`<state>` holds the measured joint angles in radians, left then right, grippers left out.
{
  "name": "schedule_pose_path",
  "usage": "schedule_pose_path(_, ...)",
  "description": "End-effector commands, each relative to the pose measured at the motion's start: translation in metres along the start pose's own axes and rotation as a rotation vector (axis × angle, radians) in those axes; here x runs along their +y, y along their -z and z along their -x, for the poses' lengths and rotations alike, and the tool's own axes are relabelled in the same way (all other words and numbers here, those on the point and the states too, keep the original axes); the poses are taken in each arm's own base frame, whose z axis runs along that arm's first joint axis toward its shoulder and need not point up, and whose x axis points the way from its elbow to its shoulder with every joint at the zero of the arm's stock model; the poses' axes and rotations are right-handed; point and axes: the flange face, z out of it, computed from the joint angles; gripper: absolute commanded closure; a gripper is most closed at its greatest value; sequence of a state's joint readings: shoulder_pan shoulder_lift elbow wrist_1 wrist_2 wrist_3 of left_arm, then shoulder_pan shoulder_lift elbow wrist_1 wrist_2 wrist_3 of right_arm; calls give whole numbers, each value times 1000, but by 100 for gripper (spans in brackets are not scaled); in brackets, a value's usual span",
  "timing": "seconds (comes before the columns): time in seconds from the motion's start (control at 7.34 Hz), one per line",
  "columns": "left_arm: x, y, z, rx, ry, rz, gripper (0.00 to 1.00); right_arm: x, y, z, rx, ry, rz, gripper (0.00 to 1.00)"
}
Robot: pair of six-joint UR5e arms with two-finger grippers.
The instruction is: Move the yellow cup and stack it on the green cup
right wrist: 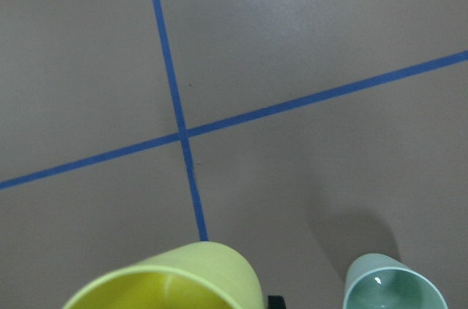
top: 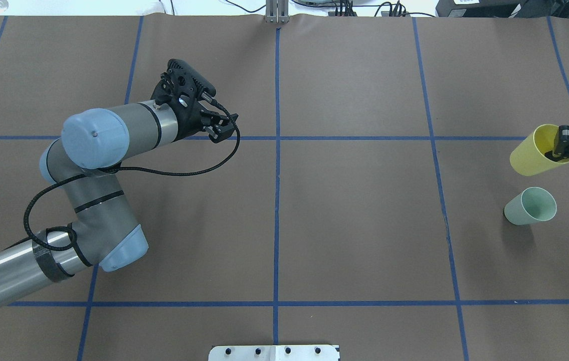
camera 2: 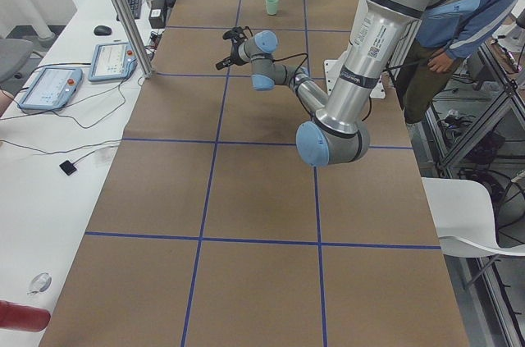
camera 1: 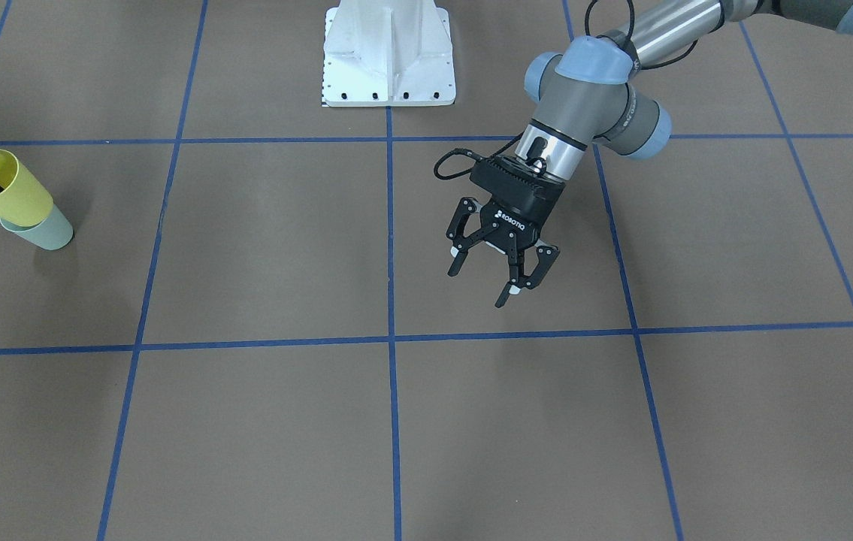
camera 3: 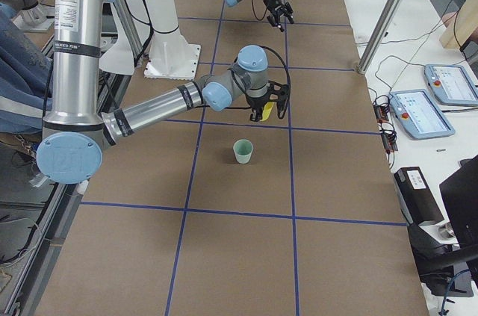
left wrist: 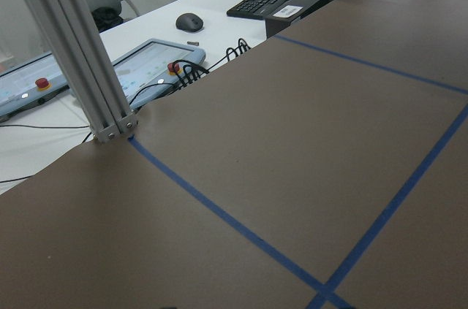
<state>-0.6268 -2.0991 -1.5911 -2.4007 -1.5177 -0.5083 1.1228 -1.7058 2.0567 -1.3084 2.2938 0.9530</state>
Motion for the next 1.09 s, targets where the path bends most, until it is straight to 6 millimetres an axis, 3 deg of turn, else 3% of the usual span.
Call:
schedule_pose_path(0.0,1,-3,27,5,109,102,0,16,-20,-14,51,38,32,100)
schedule_pose_path(0.14,6,-3,46,-7,121,153,0,20,-29,-15,78,51,27,100)
schedule_pose_path(0.95,9,-4,48,-9,185,186,0,22,-45,-39,116,45,61,100)
